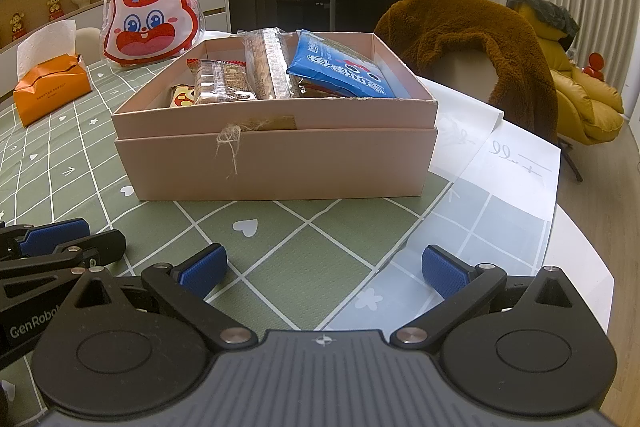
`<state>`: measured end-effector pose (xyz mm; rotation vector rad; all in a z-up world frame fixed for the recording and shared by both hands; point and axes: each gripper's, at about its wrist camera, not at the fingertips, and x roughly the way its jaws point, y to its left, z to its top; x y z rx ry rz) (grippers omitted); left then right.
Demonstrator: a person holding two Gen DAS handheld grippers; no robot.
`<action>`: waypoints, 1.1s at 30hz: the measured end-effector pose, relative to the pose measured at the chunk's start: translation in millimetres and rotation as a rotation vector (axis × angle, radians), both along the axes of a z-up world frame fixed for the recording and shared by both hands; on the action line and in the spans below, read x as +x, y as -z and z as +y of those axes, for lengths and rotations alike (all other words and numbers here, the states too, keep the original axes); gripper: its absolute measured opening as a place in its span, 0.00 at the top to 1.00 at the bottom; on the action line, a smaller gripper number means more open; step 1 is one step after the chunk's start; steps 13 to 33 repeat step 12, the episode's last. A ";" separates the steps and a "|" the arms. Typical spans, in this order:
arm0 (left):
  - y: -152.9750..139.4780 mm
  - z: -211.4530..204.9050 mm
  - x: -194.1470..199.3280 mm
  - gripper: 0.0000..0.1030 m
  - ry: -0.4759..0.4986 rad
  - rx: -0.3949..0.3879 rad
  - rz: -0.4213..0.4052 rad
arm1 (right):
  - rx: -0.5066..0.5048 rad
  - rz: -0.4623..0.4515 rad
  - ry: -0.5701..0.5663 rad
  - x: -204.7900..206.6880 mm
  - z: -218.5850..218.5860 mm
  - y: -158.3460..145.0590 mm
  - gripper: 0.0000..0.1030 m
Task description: Organize snacks
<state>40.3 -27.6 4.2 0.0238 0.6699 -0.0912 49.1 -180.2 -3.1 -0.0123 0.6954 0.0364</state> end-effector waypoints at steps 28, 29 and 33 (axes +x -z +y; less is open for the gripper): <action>0.2 -0.5 -0.6 0.65 0.001 -0.001 -0.001 | 0.000 0.000 0.000 0.1 0.0 0.1 0.00; 0.2 -0.5 -0.6 0.65 0.001 -0.001 -0.001 | 0.000 0.000 0.000 0.1 0.0 0.1 0.00; 0.2 -0.5 -0.6 0.65 0.001 -0.001 -0.001 | 0.000 0.000 0.000 0.1 0.0 0.1 0.00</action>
